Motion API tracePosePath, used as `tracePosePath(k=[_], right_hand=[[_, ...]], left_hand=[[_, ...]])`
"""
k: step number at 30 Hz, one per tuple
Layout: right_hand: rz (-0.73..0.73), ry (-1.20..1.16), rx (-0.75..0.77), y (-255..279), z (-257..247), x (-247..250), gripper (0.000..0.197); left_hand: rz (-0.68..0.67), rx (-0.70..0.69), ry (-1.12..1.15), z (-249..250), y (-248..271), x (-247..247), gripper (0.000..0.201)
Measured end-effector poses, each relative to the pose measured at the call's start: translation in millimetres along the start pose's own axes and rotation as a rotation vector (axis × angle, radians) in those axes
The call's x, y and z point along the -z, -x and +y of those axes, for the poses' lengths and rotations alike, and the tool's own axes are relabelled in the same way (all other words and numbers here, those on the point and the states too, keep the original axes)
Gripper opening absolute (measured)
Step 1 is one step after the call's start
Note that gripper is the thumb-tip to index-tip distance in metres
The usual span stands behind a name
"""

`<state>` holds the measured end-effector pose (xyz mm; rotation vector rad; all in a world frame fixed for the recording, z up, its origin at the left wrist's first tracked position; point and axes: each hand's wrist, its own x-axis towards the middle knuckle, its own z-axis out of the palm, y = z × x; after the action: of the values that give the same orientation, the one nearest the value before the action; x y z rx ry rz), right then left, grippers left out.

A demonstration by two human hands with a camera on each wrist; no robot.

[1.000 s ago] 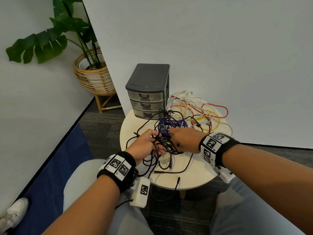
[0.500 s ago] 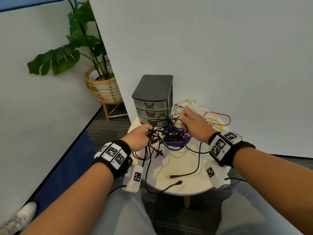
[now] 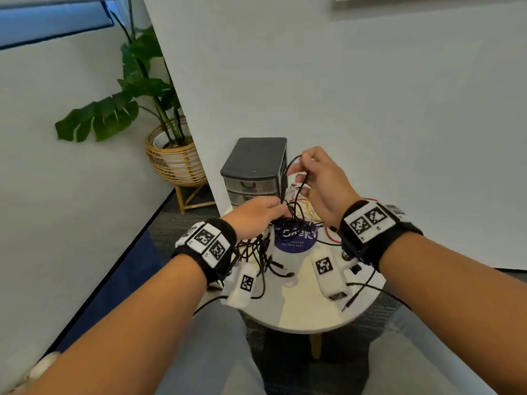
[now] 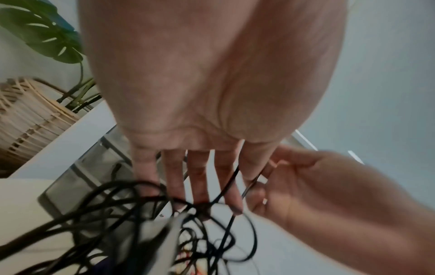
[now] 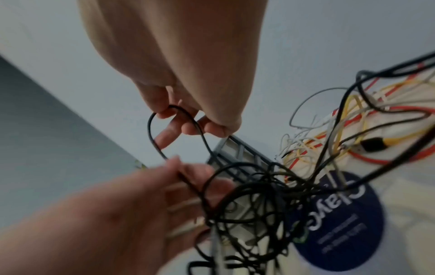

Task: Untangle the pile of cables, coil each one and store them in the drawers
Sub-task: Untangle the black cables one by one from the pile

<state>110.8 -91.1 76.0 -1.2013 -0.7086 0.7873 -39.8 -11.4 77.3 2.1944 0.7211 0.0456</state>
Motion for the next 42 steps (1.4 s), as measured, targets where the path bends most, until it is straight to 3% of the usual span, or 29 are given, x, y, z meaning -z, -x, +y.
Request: tracePosePath(k=[2,3,6,7,9,10,11,14,15,17,20,23,26,28,30,33,35,37,39,40,42], right_hand=[[0.122,-0.134,-0.067,-5.4,-6.3,6.8,0.021],[0.162,-0.088,-0.103,-7.2,-6.9,10.0,0.019],[0.183,0.47,-0.111,-9.7,-1.8,18.3,0.008],[0.186,0.684,-0.044,-8.7,-0.8,20.9,0.018],[0.097,0.971,0.207,-3.8,-6.6,23.3,0.051],[0.013,1.063,0.332,1.1,-13.3,21.5,0.058],[-0.093,1.148,0.417,5.7,-19.3,18.5,0.055],[-0.261,1.41,0.495,9.8,-27.9,8.4,0.01],[-0.244,1.439,0.487,8.0,-28.1,9.0,0.021],[-0.189,1.407,0.439,3.6,-31.8,14.2,0.036],[-0.036,1.141,0.378,0.5,-40.1,22.4,0.04],[0.274,0.739,0.351,-5.0,-46.3,26.0,0.038],[0.603,0.358,0.308,-9.5,-51.5,27.1,0.037],[0.66,0.259,0.254,-10.9,-48.0,29.5,0.035],[0.593,0.456,0.174,-9.4,-40.5,32.6,0.032],[0.423,1.004,0.192,3.3,-33.3,32.2,0.08],[0.217,1.253,0.304,13.3,-31.2,21.9,0.095],[0.005,1.381,0.397,18.8,-21.4,12.5,0.079],[-0.108,1.311,0.455,20.8,-16.3,7.5,0.029],[-0.128,1.221,0.418,18.1,-16.1,8.0,0.018],[-0.107,1.12,0.313,13.9,-20.8,9.6,0.024]], left_hand=[[0.045,-0.033,0.037,-2.1,1.6,-2.1,0.031],[0.08,-0.055,0.059,-1.3,2.4,-1.8,0.032],[0.211,-0.134,0.065,5.8,2.1,0.8,0.034],[0.233,-0.153,0.062,8.5,1.0,1.3,0.033],[0.245,-0.17,0.066,13.5,-1.2,0.9,0.032],[0.247,-0.175,0.073,16.0,-2.1,0.1,0.031],[0.258,-0.185,0.079,18.9,-2.4,-0.7,0.031],[0.322,-0.21,0.132,24.8,-2.5,-0.9,0.032],[0.337,-0.208,0.167,26.3,-1.7,-0.3,0.03],[0.328,-0.184,0.213,25.3,0.1,0.8,0.026],[0.182,-0.125,0.176,13.8,3.5,-2.6,0.027],[0.084,-0.102,0.117,-0.8,6.3,-10.8,0.03],[0.038,-0.096,0.208,-5.0,9.8,-15.8,0.031],[0.055,-0.126,0.211,-2.0,11.5,-14.8,0.03],[0.104,-0.173,0.252,3.7,11.1,-12.1,0.03],[0.169,-0.192,0.37,13.8,8.0,-5.4,0.03],[0.186,-0.207,0.384,21.1,4.4,-2.3,0.03],[0.19,-0.229,0.364,28.5,0.0,-0.8,0.03],[0.198,-0.239,0.336,34.8,-3.9,0.5,0.032],[0.21,-0.244,0.316,36.7,-4.3,1.4,0.032],[0.22,-0.277,0.293,38.1,-2.0,2.5,0.027]])
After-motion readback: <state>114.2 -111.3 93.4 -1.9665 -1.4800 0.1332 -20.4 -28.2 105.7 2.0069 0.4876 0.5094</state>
